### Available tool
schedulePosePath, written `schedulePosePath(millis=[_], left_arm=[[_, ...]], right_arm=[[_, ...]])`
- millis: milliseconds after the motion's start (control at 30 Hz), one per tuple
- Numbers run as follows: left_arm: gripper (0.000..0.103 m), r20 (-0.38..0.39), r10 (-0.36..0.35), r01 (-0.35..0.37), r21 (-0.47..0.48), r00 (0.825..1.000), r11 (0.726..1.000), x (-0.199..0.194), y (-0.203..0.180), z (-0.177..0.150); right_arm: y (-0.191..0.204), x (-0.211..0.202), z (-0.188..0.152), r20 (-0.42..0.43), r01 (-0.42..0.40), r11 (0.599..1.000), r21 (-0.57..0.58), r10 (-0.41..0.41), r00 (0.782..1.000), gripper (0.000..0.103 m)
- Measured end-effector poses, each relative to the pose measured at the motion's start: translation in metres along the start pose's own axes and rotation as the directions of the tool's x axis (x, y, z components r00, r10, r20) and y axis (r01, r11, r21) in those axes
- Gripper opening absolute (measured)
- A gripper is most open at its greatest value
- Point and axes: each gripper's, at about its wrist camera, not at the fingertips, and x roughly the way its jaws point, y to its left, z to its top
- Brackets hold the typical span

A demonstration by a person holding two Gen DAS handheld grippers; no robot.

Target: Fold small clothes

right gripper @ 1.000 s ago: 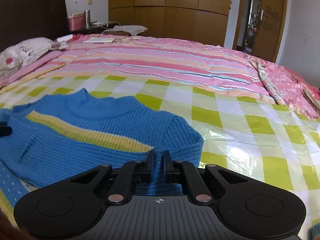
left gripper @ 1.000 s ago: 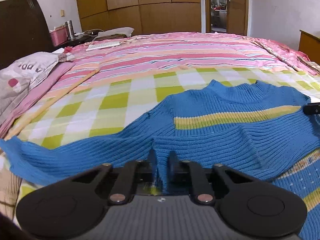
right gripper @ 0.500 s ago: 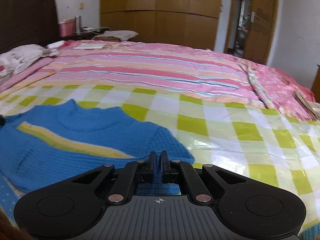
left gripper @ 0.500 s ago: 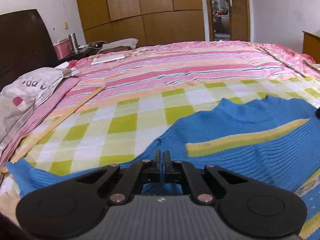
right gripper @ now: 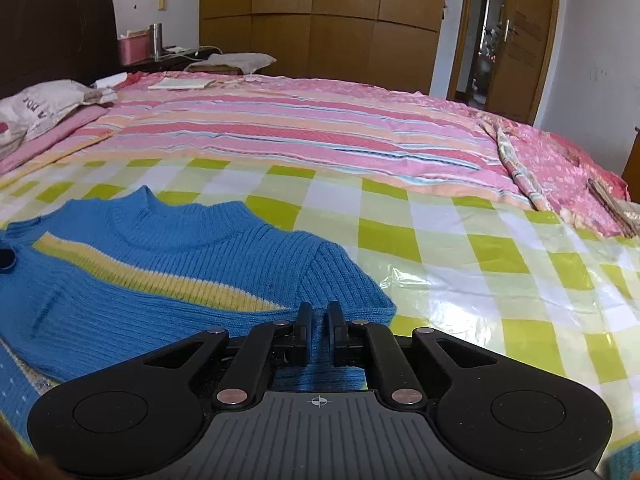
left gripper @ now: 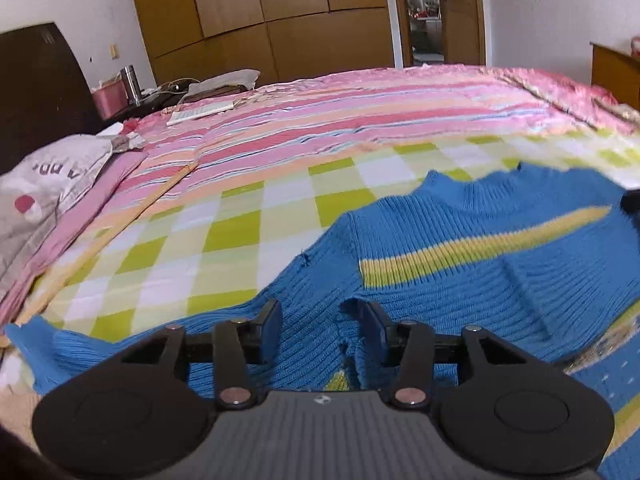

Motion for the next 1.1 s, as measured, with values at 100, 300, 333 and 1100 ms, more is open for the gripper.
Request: schedulePosePath(millis=[100,300,333,1100], left_arm=[[0.013,-0.027,0.039,-0.038,0.007,0.999,0.999,0.005,-0.003,0.0],[0.013,-0.012,0.096,-0.096,-0.096,0.995,0.991,-0.005,0.017,-0.007],[0.013,-0.002,0.097,-0.096,-0.127,0.995,0.987,-0.011,0.024,-0.009],[0.046,-0.166,0.276,-0.317,-0.624,0.947,0.714,-0.018,0.173,-0.038]], right_arm=[[0.0,0.002,0.0,-0.02,0.025,1.0,-0.003,-0.026,0.999,0.008],[0.007,-0.014,-0.003,0.023,0.063,0.998,-0.012,-0.063,0.998,0.01],[0.009,-0.02,-0.003,0.037,0.057,0.998,-0.007,-0.057,0.998,0.01],[0.087,-0.059,-0.011,0.061,-0.235,0.971,0.036,0.233,0.971,0.014]])
